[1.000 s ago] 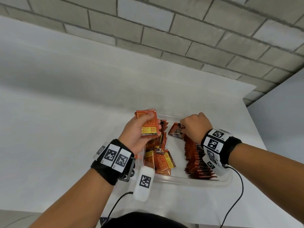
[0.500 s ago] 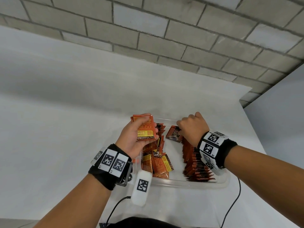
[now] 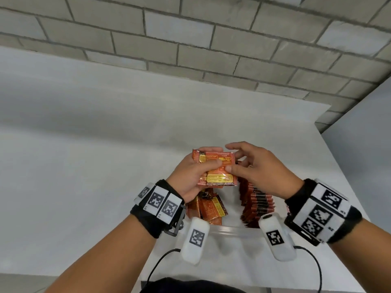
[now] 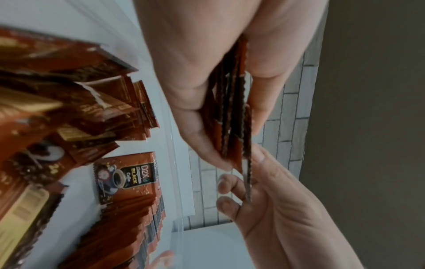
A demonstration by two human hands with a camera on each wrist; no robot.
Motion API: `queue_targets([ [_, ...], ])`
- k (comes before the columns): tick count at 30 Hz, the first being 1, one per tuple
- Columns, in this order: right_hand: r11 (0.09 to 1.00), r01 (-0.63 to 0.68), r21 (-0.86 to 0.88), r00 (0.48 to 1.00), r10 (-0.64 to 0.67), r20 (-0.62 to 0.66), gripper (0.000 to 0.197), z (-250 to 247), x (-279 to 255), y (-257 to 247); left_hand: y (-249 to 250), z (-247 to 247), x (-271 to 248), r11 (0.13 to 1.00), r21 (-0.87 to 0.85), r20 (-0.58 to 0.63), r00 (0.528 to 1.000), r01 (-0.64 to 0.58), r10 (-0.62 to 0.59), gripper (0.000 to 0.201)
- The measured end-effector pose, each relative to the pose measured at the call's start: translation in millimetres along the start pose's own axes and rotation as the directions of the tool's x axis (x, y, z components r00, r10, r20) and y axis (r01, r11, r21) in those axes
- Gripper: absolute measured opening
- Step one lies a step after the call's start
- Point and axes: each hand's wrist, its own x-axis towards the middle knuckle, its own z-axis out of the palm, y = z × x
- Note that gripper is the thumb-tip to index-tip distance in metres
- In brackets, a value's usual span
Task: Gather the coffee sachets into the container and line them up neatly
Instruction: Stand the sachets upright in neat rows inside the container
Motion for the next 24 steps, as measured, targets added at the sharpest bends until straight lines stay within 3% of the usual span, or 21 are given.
queue_targets([
  [3, 0.998, 0.027, 0.052, 0.988, -0.019, -0.156, 0.018, -5, -6, 7, -1, 7, 1, 0.998, 0.048, 0.039, 0.999, 0.034, -0.036, 0.022],
  [7, 0.987, 0.157, 0.014, 0.925, -0.142, -0.353, 0.018, -6, -20, 12, -2, 10, 2, 0.997, -0.005, -0.012, 0.997, 0.078, -0.078, 0.044],
  [10, 0.974, 0.214, -0.068, 0.944, -0.224, -0.242, 0.021, 5, -29, 18, -4, 15, 4, 0.997, -0.069, -0.045, 0.998, 0.041, -0.044, 0.029],
  [12, 0.978, 0.187, -0.087, 0.972, -0.197, -0.131, 0.024, 7, -33, 21, -4, 16, 6, 0.995, -0.101, -0.078, 0.997, -0.013, 0.005, 0.029],
  [14, 0.994, 0.107, 0.022, 0.982, -0.102, -0.158, 0.031, 5, -34, 23, -3, 17, 7, 0.989, -0.135, -0.090, 0.995, -0.056, 0.044, 0.033],
  [16, 0.971, -0.006, 0.238, 0.979, 0.054, -0.195, 0.036, 4, -33, 22, -1, 19, 8, 0.982, -0.164, -0.107, 0.991, -0.091, 0.074, 0.035],
  [18, 0.934, -0.089, 0.345, 0.977, 0.150, -0.154, 0.038, 7, -30, 20, 0, 20, 8, 0.980, -0.168, -0.109, 0.990, -0.107, 0.090, 0.037],
  [21, 0.903, -0.112, 0.415, 0.975, 0.180, -0.128, 0.030, 9, -26, 15, 1, 22, 9, 0.986, -0.129, -0.096, 0.991, -0.103, 0.091, 0.035],
  [24, 0.898, -0.054, 0.437, 0.965, 0.159, -0.208, 0.025, 4, -19, 9, 2, 23, 9, 0.990, -0.115, -0.051, 0.996, -0.082, 0.077, 0.035],
])
